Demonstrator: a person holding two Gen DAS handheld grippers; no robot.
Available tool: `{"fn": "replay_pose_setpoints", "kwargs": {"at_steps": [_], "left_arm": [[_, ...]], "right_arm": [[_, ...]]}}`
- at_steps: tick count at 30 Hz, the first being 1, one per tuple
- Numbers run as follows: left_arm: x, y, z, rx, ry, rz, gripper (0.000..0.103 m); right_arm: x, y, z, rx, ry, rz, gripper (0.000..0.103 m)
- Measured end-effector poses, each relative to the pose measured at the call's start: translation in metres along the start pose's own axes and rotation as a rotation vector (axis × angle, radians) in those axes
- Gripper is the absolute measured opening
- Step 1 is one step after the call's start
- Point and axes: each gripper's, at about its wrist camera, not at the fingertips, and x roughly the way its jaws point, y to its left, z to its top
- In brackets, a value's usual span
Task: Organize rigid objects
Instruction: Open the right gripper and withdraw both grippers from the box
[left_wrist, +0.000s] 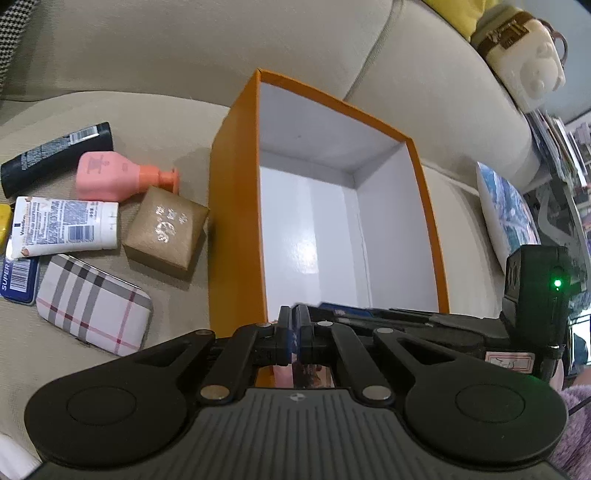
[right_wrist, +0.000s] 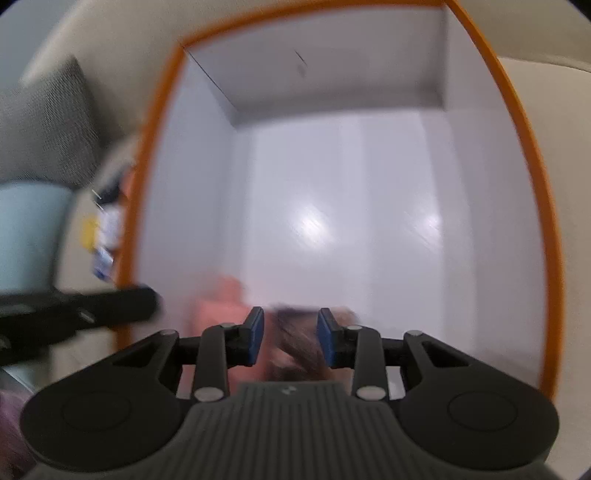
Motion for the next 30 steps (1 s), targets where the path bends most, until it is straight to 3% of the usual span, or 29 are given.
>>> {"fn": "replay_pose_setpoints", "kwargs": {"at_steps": [4,12,18,25,30], "left_arm": [[-0.004,0.003,0.002,-0.004,-0.008,0.002,0.002],[-0.006,0.004,0.004,-0.005,-0.008,0.002,0.001],[-0.009,0.002,0.003,0.001,-0.018,0.005,0.002],[-0.04,0.006,-0.001,0.039,-0.089,0.016,0.002],[-0.071,0.028,-0.013,0.044,-0.153,0.055,0.002]], "right_arm": [[0.012,0.004,0.008,0.045,-0.016,0.036,0.022],[0.039,0.017,0.0,0.006,0.088,0.042,0.018],[0.036,0.017,-0.004,-0.032,0.087,0.031,0.019],[0.013,0.016,-0.002,-0.045,0.033,-0.004,0.022],[-0.017,0.033,-0.006,-0.121,-0.088,-0.056,0.023]]}}
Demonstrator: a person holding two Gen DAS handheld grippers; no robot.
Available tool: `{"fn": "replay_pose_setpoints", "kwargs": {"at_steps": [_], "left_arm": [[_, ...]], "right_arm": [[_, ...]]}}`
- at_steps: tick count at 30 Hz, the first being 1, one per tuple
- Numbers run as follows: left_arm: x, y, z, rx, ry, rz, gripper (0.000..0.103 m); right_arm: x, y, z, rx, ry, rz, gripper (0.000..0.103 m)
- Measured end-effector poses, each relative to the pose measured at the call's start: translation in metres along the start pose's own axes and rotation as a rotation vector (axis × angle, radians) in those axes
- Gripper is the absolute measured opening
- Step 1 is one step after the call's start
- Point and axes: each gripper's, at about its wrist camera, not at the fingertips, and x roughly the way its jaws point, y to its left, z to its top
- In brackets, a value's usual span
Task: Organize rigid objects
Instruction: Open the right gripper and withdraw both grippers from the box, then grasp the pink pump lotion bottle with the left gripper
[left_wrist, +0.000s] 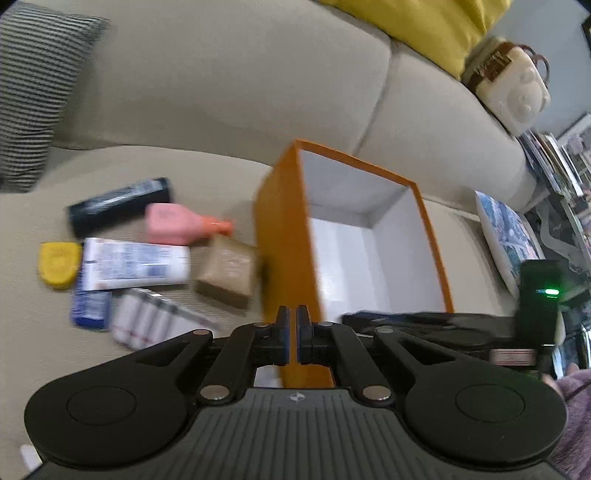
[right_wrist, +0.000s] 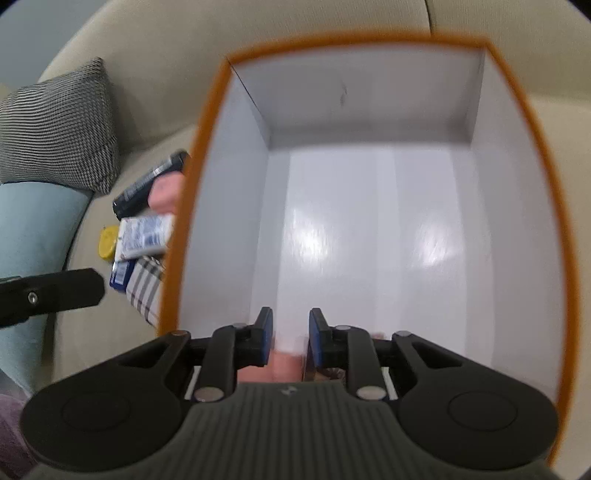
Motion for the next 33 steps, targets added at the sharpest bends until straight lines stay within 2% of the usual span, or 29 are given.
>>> {"fn": "replay_pose_setpoints", "kwargs": {"at_steps": [5,10,12,18,22,24,27,30,33], "left_arm": [[-0.026,0.029,-0.003,-0.012,-0.032,0.03,0.003],[-0.043,0.037,0.006,0.133,-0.033,0.046,0.004],[-0.044,0.039,0.009,0.189,-0.026,0.045,0.012],[-0.027,0.036,0.028,0.443,0.026,0.057,0.019],[-0.008,0.038,0.043,0.593,0.077,0.032,0.024],[0.006,0.04,0.051,0.655,0.105,0.025,0.027],[0.033,0.043,0.066,0.736,0.142,0.005,0.044],[0.061,0.045,0.08,0.812,0.186,-0.012,0.051],[0.088,0.045,0.087,0.909,0.242,-0.021,0.053]], "right_arm": [[-0.035,0.022,-0.007,-0.062,-0.125,0.01,0.023],[-0.053,0.051,-0.004,-0.151,-0.125,0.051,0.024],[-0.051,0.066,0.001,-0.177,-0.109,0.065,0.025],[-0.019,0.115,0.018,-0.298,-0.026,0.047,0.025],[0.013,0.136,0.041,-0.388,0.047,0.02,0.025],[0.026,0.14,0.053,-0.445,0.069,-0.002,0.026],[0.047,0.143,0.073,-0.533,0.114,-0.028,0.031],[0.068,0.143,0.09,-0.629,0.175,-0.032,0.035],[0.085,0.143,0.101,-0.708,0.224,-0.045,0.037]]}}
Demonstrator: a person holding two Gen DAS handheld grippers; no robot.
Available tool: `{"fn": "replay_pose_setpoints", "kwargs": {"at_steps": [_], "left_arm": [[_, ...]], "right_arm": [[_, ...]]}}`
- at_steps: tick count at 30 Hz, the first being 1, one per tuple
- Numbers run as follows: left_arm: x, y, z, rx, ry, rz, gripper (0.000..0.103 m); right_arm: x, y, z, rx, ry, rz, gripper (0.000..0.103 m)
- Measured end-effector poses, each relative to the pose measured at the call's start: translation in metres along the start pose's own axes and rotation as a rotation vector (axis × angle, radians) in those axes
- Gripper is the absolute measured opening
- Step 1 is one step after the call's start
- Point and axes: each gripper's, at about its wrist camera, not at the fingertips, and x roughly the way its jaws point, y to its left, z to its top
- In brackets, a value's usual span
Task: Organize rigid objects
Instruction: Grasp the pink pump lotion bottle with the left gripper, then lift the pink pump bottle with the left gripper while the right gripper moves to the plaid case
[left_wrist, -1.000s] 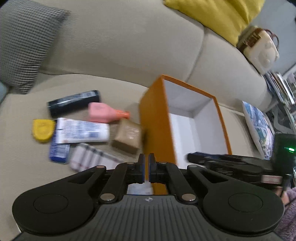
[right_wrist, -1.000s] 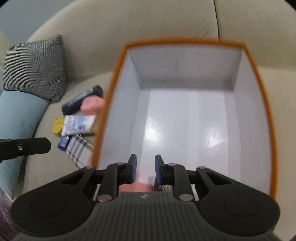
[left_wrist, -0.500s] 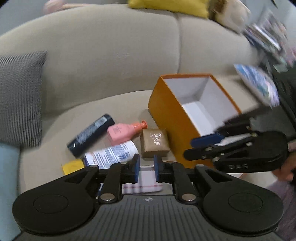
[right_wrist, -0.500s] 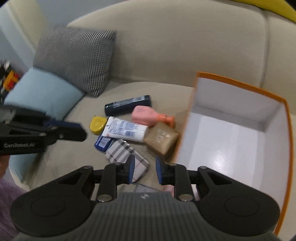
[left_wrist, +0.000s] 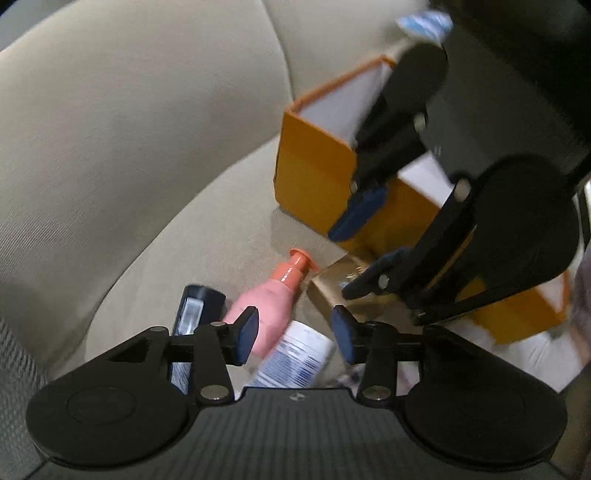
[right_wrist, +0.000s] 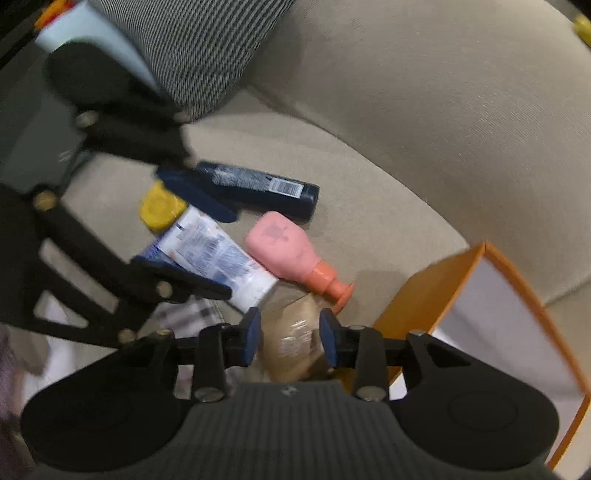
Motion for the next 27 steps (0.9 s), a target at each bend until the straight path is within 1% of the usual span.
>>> {"fn": "replay_pose_setpoints", "kwargs": {"at_steps": [5,8,10,13,16,17,20,22,25,27], "left_arm": [[0.031,0.011,0.012,0.113,0.037,-0.023,0.055],[0.048,0.013,0.018,0.174,0.072,-0.036,0.055],[0.059,0.013,0.02,0.208,0.093,-0.041,0.055],[0.072,0.012,0.02,0.228,0.116,-0.039,0.053],[0.08,0.008,0.018,0.237,0.12,-0.033,0.051],[0.084,0.008,0.019,0.242,0.117,-0.028,0.048],[0.089,0.007,0.018,0.236,0.111,-0.009,0.047],[0.088,0.005,0.016,0.22,0.094,0.008,0.045],[0.081,0.007,0.013,0.157,0.071,0.051,0.04],[0.073,0.011,0.008,0.083,0.054,0.083,0.038]], "right_arm": [[0.012,-0.015,0.012,-0.077,0.042,0.067,0.037],[0.017,-0.021,0.018,-0.12,0.058,0.074,0.037],[0.019,-0.025,0.02,-0.13,0.061,0.096,0.037],[0.02,-0.031,0.022,-0.119,0.058,0.118,0.037],[0.023,-0.032,0.022,-0.121,0.055,0.127,0.037],[0.024,-0.031,0.022,-0.122,0.053,0.127,0.037],[0.025,-0.031,0.022,-0.115,0.05,0.131,0.037],[0.024,-0.029,0.02,-0.108,0.045,0.13,0.037],[0.022,-0.028,0.018,-0.092,0.036,0.127,0.037],[0.017,-0.029,0.018,-0.07,0.027,0.134,0.037]]}}
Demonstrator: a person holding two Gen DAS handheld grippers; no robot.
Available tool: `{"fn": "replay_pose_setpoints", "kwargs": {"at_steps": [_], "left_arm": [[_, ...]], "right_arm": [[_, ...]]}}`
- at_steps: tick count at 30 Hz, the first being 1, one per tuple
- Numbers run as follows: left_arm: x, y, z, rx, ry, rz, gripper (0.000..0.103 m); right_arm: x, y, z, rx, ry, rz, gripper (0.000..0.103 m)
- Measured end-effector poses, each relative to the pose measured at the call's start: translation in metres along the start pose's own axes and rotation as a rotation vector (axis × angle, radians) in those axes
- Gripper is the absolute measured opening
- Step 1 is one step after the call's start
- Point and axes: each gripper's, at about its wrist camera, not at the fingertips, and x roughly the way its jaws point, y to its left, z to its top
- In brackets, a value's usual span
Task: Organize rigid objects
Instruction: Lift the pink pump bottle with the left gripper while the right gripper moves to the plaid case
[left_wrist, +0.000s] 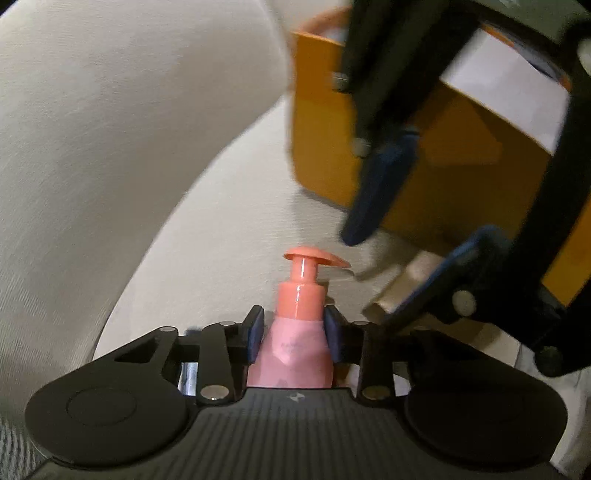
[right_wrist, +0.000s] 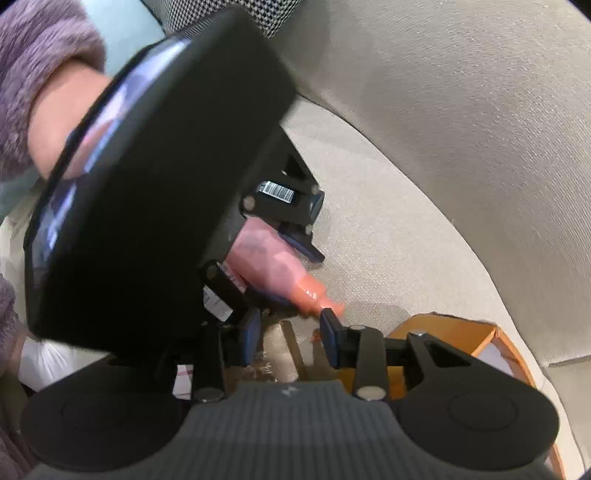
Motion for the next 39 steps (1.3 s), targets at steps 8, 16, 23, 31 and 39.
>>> {"fn": "replay_pose_setpoints", "kwargs": {"at_steps": [8,16,23,31,39], "left_arm": [[-0.041,0.024,-0.035,-0.295,-0.108,0.039,0.035],[-0.078,0.042,-0.072,-0.504,-0.178,0.066,0.028],[-0.122,0.033,-0.086,-0.587,-0.165,-0.005,0.028],[-0.131,0.002,-0.132,-0.827,-0.056,-0.067,0.028],[-0.101,-0.013,-0.172,-1.018,-0.018,-0.074,0.028]], "right_arm": [[-0.009,0.002,-0.006,0.1,-0.036,0.023,0.037],[-0.011,0.02,-0.012,0.101,-0.038,0.044,0.037],[-0.009,0.045,-0.013,0.07,-0.023,0.079,0.038],[0.023,0.096,-0.031,0.008,-0.01,0.098,0.052],[0.047,0.097,-0.031,0.031,0.013,0.046,0.053]]}}
